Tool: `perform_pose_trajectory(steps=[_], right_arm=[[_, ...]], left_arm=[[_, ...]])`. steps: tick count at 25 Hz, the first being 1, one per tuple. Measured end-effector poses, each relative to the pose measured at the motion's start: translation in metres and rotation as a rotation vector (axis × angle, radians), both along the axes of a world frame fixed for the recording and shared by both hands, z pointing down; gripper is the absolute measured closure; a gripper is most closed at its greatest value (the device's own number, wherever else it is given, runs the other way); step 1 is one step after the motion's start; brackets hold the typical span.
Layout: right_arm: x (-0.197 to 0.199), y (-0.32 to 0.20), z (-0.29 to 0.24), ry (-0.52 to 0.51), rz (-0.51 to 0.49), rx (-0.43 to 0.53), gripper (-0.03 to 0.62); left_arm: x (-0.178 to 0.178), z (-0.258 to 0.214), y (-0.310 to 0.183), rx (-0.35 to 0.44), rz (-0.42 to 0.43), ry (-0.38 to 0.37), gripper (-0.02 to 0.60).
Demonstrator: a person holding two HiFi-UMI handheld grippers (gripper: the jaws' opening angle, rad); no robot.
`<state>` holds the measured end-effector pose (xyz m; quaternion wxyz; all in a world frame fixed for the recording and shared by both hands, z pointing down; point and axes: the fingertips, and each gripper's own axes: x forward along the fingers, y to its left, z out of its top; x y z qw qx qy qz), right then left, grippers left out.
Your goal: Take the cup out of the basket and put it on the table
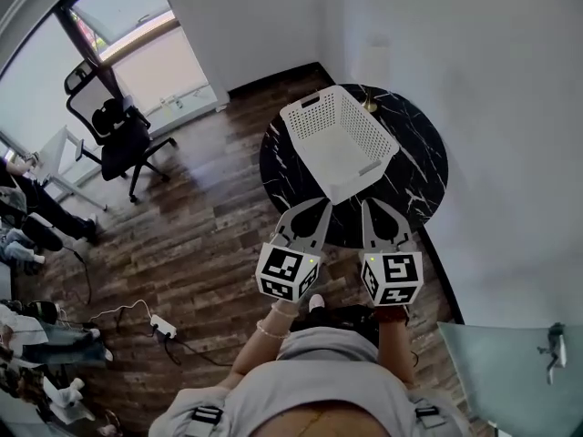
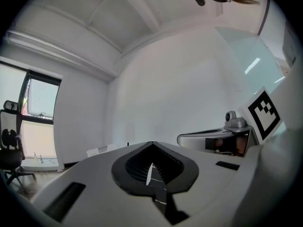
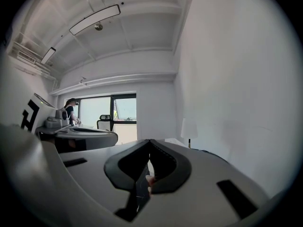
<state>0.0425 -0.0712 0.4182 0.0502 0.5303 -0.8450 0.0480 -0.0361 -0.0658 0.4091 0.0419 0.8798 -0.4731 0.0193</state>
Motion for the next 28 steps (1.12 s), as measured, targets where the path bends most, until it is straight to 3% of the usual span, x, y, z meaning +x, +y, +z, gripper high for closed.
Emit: perform_pose_trajectory(steps=[7,14,28], right_arm=[[-0.023,-0.019,0.009,0.015,0.032,-0.015,0.585],[-0.021,-0.042,0.013,0.03,0.048,-0.036,0.584],[-0.008,-0.135,0.013,0.024,-0.085,-0.057,0.585]], left_arm=[[-0.025,0.011,-0.024,-0.021,0.024,0.01,0.577],[-0.026,0.02,-0.046,-0.05,0.044,0.018,0.577],[-0.005,0.02,-0.127,-0.064,-0.06,0.005,0.577]])
